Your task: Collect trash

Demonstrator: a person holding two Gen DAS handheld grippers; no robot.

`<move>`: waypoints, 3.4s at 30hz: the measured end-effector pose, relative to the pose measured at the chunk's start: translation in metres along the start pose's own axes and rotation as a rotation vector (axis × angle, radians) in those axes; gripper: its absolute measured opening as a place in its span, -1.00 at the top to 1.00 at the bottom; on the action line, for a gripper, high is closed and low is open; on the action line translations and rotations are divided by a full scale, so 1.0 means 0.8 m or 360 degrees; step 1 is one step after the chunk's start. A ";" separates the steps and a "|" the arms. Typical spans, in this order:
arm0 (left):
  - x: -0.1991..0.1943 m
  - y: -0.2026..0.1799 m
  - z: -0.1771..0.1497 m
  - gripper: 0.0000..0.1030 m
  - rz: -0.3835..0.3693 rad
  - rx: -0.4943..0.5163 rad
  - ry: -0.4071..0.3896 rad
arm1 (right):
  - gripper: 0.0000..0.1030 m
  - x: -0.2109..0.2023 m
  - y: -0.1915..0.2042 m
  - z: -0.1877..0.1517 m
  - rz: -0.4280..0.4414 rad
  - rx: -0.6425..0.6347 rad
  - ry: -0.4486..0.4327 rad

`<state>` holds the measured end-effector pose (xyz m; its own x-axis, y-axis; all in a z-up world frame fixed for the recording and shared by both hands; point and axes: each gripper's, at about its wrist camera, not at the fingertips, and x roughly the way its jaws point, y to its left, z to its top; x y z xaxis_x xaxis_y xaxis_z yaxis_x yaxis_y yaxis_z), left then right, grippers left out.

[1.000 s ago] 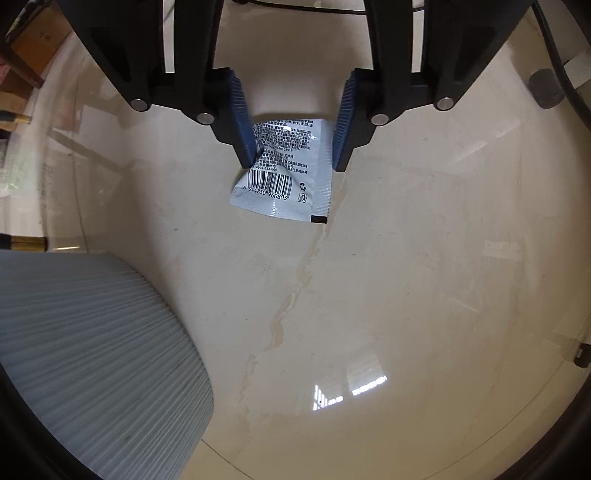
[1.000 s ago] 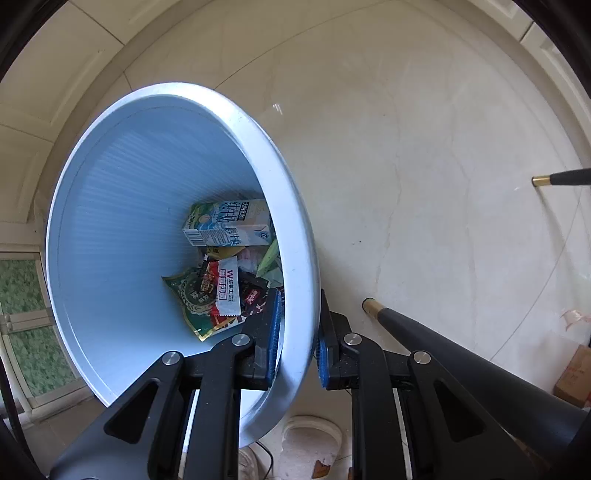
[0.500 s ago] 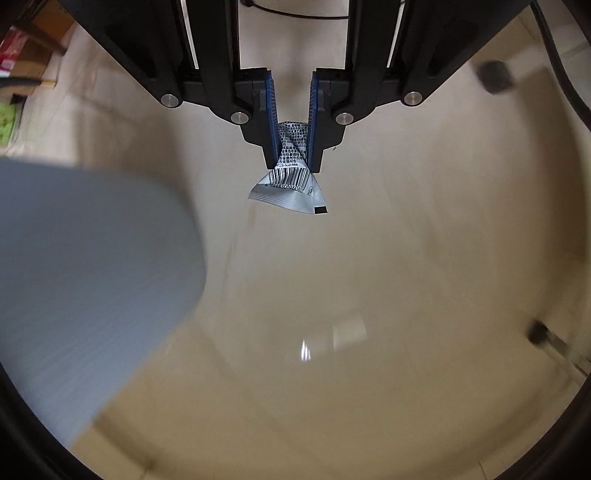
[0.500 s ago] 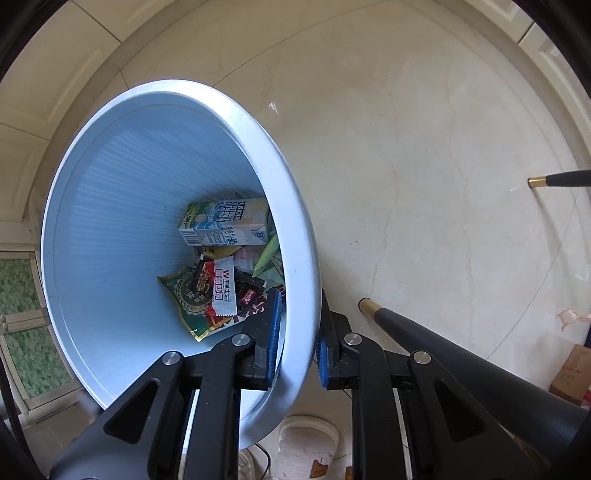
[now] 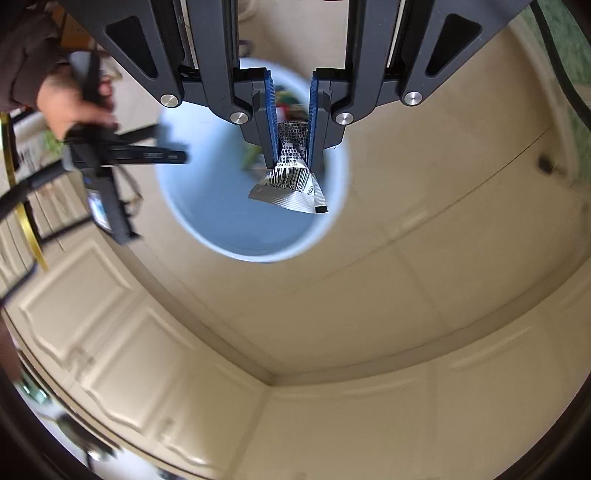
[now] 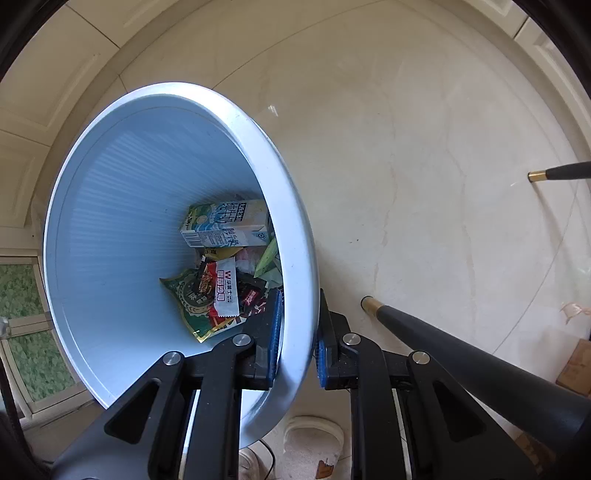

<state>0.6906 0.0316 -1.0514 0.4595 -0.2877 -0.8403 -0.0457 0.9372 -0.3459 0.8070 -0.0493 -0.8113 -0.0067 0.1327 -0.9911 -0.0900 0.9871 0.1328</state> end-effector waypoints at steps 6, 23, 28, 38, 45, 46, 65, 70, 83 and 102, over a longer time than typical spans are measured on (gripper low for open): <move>0.114 -0.094 0.023 0.28 -0.0040 0.0192 0.0012 | 0.63 -0.012 -0.004 -0.005 0.0026 -0.0014 0.0018; 0.130 -0.191 0.039 -0.43 0.0170 0.0139 -0.0220 | -0.02 -0.196 0.068 -0.045 -0.0041 -0.0151 -0.0281; 0.015 -0.225 0.035 -0.60 0.0219 0.0123 -0.0471 | -0.28 -0.308 0.121 -0.090 0.0061 -0.0317 -0.0534; -0.276 -0.305 -0.026 -0.94 0.0298 0.0117 -0.0920 | -0.89 -0.542 0.201 -0.228 0.0089 -0.0545 -0.1131; -0.433 -0.390 -0.088 -0.99 0.0147 0.0093 -0.1118 | -1.00 -0.685 0.181 -0.346 0.0086 -0.0580 -0.1452; -0.455 -0.403 -0.093 -0.99 0.0122 0.0112 -0.1140 | -1.00 -0.703 0.177 -0.364 0.0073 -0.0572 -0.1499; -0.812 -0.443 -0.272 -0.99 0.0148 0.0384 -0.1439 | -1.00 -0.979 0.062 -0.604 -0.0136 -0.0181 -0.2137; -0.864 -0.424 -0.328 -0.99 0.0144 0.0423 -0.1496 | -1.00 -1.004 0.067 -0.644 -0.0195 -0.0161 -0.2218; -0.917 -0.422 -0.405 -0.99 0.0144 0.0455 -0.1583 | -1.00 -1.035 0.085 -0.714 -0.0317 -0.0147 -0.2375; -0.978 -0.399 -0.377 -0.99 0.0137 0.0476 -0.1537 | -1.00 -1.032 0.081 -0.714 -0.0309 -0.0123 -0.2357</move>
<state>0.0781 -0.1022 -0.4094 0.9916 -0.0586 -0.1150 0.0508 0.9962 -0.0701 0.2377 -0.1462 0.0127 0.9964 0.0184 -0.0827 -0.0222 0.9988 -0.0445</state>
